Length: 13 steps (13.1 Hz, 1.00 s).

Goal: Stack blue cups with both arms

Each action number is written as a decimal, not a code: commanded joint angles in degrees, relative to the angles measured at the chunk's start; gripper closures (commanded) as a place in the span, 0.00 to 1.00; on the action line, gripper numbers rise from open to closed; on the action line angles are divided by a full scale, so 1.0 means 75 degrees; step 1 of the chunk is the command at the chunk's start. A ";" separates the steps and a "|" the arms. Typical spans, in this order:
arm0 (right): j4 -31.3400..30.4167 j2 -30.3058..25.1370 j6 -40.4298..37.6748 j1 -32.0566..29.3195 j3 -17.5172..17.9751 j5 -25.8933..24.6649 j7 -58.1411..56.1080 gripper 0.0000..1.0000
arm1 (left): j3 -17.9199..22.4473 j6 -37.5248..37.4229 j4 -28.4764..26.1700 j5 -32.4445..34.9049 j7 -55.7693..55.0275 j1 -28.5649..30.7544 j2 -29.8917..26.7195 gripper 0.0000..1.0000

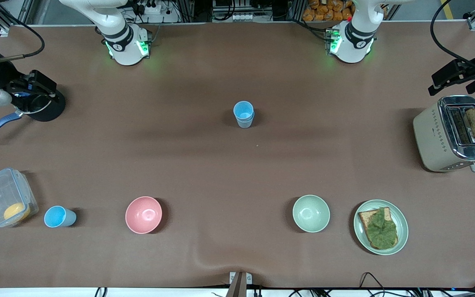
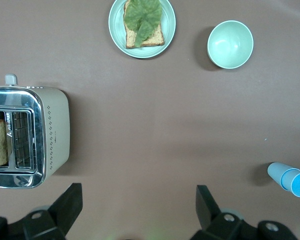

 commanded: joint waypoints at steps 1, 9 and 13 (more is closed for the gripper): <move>-0.0060 0.0003 0.0067 -0.0057 0.0114 0.0023 -0.0075 0.00 | 0.0113 0.0001 -0.0043 0.0186 0.0199 -0.0186 -0.0089 0.00; -0.0095 0.0097 0.0032 0.0002 0.0138 0.0023 -0.0016 0.00 | 0.0113 0.0001 -0.0078 0.0197 0.0187 -0.0186 -0.0101 0.00; -0.0095 0.0155 0.0055 0.0002 0.0138 0.0012 -0.0016 0.00 | 0.0148 0.0001 -0.0078 0.0197 0.0187 -0.0174 -0.0101 0.00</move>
